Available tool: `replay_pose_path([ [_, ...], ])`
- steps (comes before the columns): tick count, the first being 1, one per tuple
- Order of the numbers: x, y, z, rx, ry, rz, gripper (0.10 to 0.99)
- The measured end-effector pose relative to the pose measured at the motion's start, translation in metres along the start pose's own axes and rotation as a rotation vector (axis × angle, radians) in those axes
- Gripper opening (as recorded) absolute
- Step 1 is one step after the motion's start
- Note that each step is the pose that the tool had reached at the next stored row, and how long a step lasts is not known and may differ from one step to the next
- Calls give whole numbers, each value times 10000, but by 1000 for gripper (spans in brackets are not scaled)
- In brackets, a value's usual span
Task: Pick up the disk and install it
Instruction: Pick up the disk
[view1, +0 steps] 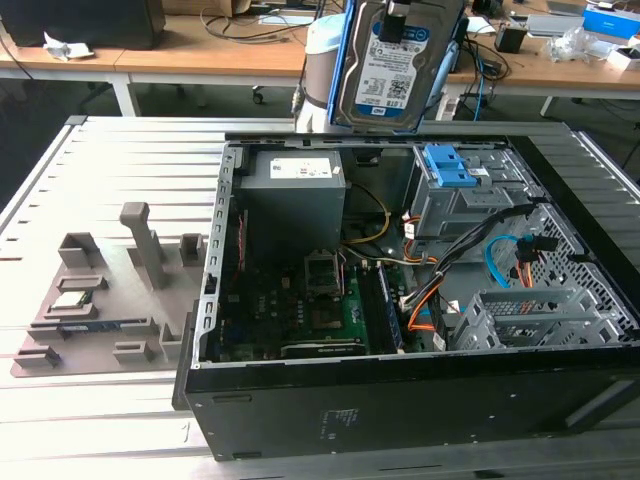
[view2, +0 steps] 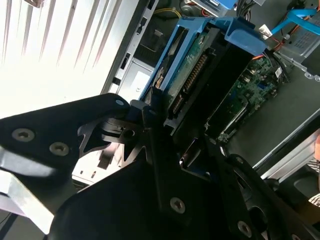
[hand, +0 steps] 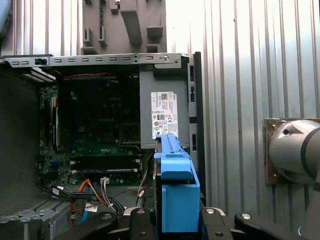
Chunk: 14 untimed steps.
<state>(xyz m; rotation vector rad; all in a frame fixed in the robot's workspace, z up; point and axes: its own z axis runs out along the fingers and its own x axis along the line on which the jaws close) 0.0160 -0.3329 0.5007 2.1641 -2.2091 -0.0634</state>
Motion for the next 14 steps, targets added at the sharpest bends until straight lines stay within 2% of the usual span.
replay_pose_path([
  [14,188,-5,26,0,0,0,361],
])
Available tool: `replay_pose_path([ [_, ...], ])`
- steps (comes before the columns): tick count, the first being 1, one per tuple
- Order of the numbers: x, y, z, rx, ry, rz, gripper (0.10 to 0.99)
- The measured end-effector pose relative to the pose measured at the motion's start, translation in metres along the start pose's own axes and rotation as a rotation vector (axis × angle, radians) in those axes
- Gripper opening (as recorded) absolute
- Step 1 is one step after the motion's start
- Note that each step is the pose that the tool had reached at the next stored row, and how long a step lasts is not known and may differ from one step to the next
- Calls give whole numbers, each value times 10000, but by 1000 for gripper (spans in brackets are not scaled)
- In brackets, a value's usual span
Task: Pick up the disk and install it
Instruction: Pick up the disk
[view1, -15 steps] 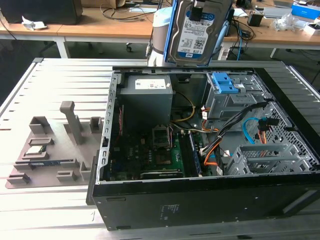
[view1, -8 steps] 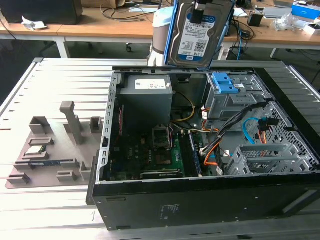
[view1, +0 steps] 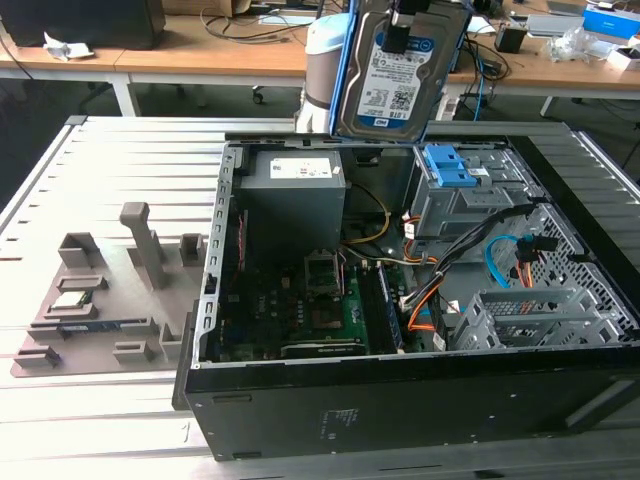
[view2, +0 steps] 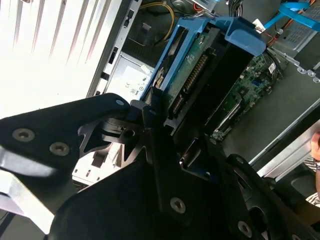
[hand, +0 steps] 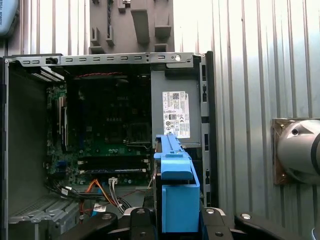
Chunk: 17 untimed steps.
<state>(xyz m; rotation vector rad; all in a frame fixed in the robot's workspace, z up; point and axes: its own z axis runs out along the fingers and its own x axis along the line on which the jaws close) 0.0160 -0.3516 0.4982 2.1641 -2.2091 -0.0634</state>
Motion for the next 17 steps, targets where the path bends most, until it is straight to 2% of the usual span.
replay_pose_path([
  [5,79,-3,14,0,0,0,361],
  [9,237,-7,26,0,0,-1,361],
  [14,383,-10,34,0,0,0,361],
  [17,509,-13,41,0,0,0,361],
])
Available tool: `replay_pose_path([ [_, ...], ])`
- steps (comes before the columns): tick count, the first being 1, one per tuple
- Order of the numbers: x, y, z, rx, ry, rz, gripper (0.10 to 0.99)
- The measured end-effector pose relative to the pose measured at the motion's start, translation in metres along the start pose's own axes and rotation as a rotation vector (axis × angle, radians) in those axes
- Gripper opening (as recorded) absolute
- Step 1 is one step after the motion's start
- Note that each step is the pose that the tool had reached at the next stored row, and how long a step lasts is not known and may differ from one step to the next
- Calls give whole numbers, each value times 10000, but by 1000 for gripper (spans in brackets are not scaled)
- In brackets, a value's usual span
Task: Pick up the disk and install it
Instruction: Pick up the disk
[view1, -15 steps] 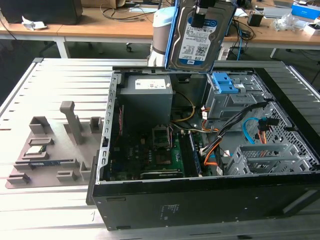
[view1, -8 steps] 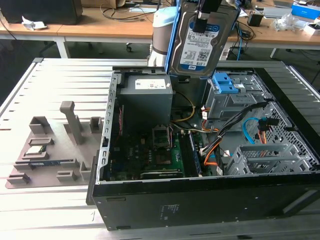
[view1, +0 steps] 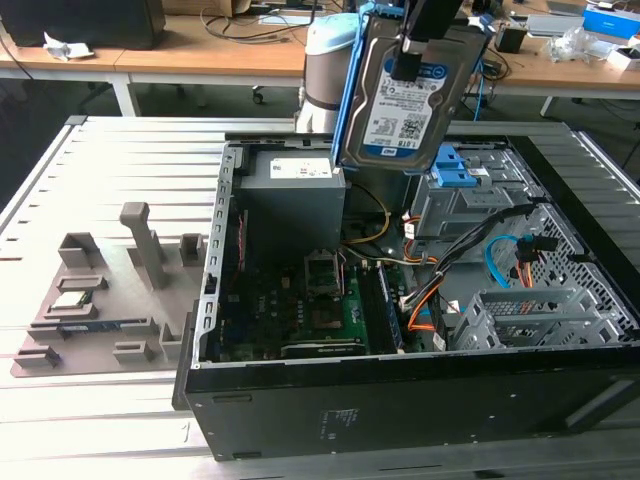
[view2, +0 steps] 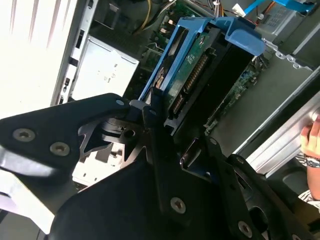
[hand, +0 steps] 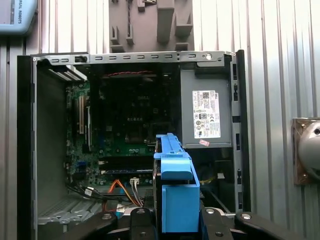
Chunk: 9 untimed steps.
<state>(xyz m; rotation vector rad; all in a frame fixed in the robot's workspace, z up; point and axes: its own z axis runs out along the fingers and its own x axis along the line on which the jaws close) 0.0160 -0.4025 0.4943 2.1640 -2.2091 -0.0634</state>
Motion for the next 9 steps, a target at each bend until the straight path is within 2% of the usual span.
replay_pose_path([
  [4,135,-4,8,0,0,-1,361],
  [9,266,-7,17,0,0,-1,361],
])
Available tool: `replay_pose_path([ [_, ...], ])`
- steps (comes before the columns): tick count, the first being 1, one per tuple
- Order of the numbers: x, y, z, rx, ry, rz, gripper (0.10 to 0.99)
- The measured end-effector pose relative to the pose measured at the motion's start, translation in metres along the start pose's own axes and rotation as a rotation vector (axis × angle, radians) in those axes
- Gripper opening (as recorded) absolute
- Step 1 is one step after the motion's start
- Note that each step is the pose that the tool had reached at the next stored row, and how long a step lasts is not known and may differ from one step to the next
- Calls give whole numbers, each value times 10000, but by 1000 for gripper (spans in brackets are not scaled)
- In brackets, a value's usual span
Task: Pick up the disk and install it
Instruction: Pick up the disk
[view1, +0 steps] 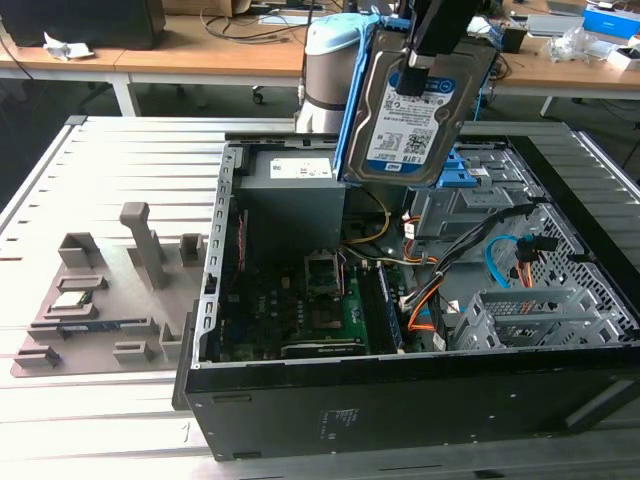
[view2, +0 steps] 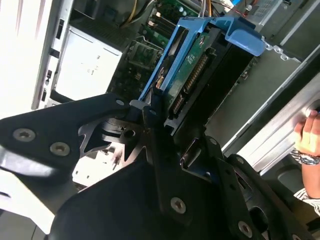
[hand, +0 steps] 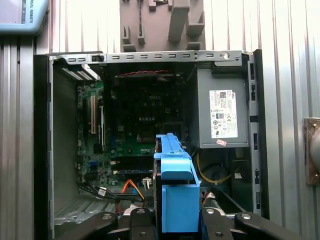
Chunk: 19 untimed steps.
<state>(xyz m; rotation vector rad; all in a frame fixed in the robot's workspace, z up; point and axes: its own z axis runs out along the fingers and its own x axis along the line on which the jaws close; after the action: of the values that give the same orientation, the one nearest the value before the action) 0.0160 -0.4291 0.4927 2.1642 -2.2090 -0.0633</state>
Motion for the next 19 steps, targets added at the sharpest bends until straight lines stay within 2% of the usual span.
replay_pose_path([
  [19,409,-11,40,-1,0,1,361],
])
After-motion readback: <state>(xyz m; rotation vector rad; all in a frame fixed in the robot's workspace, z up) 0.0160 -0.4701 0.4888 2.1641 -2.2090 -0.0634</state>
